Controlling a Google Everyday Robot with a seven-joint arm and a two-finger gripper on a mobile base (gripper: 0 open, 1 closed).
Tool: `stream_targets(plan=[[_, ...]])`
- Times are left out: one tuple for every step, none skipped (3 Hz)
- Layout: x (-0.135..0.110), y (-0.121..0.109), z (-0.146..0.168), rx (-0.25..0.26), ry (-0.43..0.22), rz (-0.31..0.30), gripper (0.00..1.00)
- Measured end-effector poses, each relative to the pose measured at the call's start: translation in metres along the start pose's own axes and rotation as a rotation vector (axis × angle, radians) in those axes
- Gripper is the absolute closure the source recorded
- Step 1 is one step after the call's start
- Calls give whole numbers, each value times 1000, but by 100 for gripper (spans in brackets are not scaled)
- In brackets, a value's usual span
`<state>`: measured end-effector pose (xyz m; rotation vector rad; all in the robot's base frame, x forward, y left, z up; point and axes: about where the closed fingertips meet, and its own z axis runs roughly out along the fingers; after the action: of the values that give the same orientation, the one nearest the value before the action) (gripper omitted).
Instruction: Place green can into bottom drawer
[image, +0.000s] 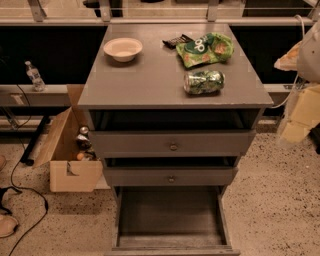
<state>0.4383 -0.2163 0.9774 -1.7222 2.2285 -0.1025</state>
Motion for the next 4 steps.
stream_targets(plan=[[0,0,0,0,0,0,0],[-21,-15,16,10,-32,-50,0],[-60,-42,49,15,-96,-114,0],[-95,-67,90,4,-165,-137,0]])
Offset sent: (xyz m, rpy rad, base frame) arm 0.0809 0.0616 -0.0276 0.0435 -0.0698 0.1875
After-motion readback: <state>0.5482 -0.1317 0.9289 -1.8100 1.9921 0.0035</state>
